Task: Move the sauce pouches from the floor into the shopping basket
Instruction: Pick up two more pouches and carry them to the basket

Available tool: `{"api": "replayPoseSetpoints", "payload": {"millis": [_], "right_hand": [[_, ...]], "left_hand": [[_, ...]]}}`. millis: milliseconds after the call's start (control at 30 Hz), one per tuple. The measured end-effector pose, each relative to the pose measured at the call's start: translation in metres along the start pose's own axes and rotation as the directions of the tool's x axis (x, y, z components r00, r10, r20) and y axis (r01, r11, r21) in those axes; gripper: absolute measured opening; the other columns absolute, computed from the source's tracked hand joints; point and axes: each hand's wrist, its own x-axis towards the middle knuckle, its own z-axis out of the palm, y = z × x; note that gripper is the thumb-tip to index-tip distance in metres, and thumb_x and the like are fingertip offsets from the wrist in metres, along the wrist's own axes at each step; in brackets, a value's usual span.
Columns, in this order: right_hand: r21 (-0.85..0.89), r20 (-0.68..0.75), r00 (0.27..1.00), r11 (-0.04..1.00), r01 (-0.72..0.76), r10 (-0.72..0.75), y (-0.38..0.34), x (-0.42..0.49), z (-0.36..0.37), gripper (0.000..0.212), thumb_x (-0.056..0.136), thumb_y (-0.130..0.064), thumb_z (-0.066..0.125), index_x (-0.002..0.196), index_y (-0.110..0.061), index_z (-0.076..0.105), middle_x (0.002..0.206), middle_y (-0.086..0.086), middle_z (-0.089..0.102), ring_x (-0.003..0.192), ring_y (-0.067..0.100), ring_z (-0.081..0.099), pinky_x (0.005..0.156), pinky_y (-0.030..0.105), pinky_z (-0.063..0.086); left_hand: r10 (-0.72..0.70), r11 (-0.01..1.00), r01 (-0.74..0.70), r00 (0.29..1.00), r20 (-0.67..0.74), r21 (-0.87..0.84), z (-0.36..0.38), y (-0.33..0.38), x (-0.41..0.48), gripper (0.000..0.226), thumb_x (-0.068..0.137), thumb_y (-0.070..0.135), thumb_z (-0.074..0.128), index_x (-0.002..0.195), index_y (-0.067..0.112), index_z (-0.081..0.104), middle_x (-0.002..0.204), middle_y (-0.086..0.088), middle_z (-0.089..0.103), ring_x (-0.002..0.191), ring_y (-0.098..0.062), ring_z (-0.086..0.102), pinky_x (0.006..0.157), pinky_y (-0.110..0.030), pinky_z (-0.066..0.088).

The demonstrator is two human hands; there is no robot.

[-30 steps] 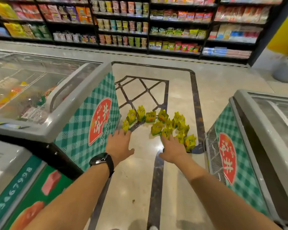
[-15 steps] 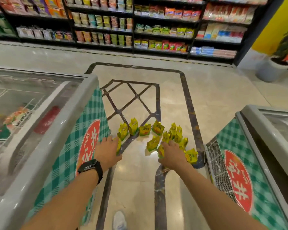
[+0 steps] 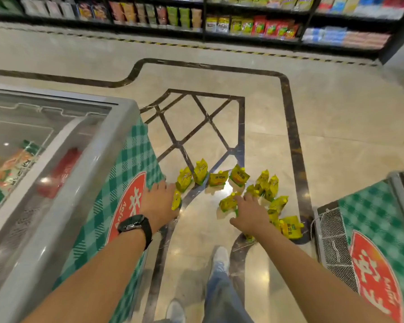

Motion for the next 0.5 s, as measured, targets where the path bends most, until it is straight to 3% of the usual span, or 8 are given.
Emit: {"api": "replayPoseSetpoints", "payload": {"millis": [167,300,400,500], "right_hand": [[-0.028,0.070,0.997,0.999,0.037,-0.035,0.012,0.091,0.012,0.067,0.084,-0.039,0.062,0.141,-0.017,0.033,0.141,0.011,0.034,0.133,0.032,0.035,0.095,0.040,0.044],[-0.052,0.094,0.995,0.998,0.039,-0.034,0.026,0.184,0.070,0.065,0.084,-0.036,0.063,0.140,-0.020,0.035,0.143,0.009,0.032,0.132,0.030,0.038,0.086,0.036,0.046],[-0.116,0.087,0.996,0.993,0.001,0.009,0.039,0.264,0.142,0.065,0.083,-0.035,0.065,0.140,-0.021,0.037,0.142,0.009,0.033,0.132,0.030,0.038,0.093,0.041,0.046],[-0.216,0.026,0.999,0.976,-0.040,0.046,0.055,0.345,0.222,0.068,0.082,-0.035,0.066,0.141,-0.019,0.035,0.145,0.011,0.032,0.137,0.031,0.034,0.106,0.045,0.038]], "left_hand": [[-0.014,1.000,0.014,0.997,0.080,0.011,0.041,0.000,0.081,0.067,0.092,0.054,0.053,0.145,0.019,0.033,0.144,-0.011,0.044,0.130,-0.032,0.045,0.103,-0.046,0.041],[0.009,1.000,-0.007,0.990,0.141,-0.017,0.132,0.002,0.162,0.077,0.088,0.056,0.058,0.148,0.018,0.028,0.148,-0.010,0.037,0.134,-0.032,0.042,0.109,-0.051,0.037],[0.040,0.997,-0.049,0.987,0.154,0.053,0.225,-0.003,0.228,0.072,0.089,0.052,0.058,0.147,0.018,0.032,0.147,-0.011,0.038,0.134,-0.032,0.041,0.106,-0.048,0.039],[0.090,0.986,-0.105,0.989,0.115,0.129,0.323,-0.020,0.299,0.056,0.093,0.032,0.055,0.145,0.021,0.037,0.150,-0.011,0.037,0.137,-0.033,0.039,0.106,-0.046,0.038]]}}
